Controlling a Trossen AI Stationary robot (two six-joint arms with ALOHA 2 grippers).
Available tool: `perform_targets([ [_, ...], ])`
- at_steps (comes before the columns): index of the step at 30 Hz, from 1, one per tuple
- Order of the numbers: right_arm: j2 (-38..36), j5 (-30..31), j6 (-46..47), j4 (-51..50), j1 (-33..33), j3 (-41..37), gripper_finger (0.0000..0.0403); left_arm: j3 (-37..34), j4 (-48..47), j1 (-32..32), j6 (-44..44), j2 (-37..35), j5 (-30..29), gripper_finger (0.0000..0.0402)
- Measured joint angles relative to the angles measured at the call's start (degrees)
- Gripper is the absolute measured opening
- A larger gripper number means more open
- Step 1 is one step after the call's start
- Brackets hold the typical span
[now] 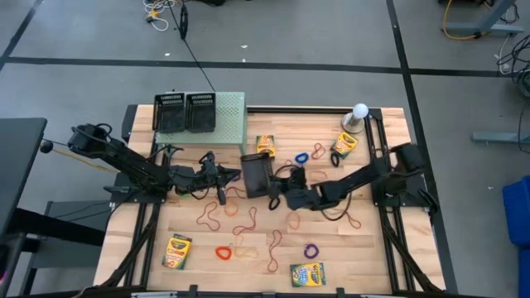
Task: Pick & Place Office Desk Supplies
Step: Put the black bin on the shelf
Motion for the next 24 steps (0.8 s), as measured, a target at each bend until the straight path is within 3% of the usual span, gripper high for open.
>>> perform_targets([
  [7, 5.94, -1.08, -0.07, -1.43, 1.19, 6.87, 0.0015, 0.00, -0.05, 0.01, 0.00, 0.00, 0.00, 0.0009],
  [18, 7.21, 0.37, 4.19, -7.18, 1.85, 7.64, 0.0017, 0.00, -0.15, -0.01, 0.00, 0.00, 0.00, 0.0009],
  [24, 7.18, -0.68, 1.61, -7.55, 1.46, 7.66, 0.0054, 0.00, -0.13, 0.01, 0.00, 0.00, 0.00, 0.0009],
])
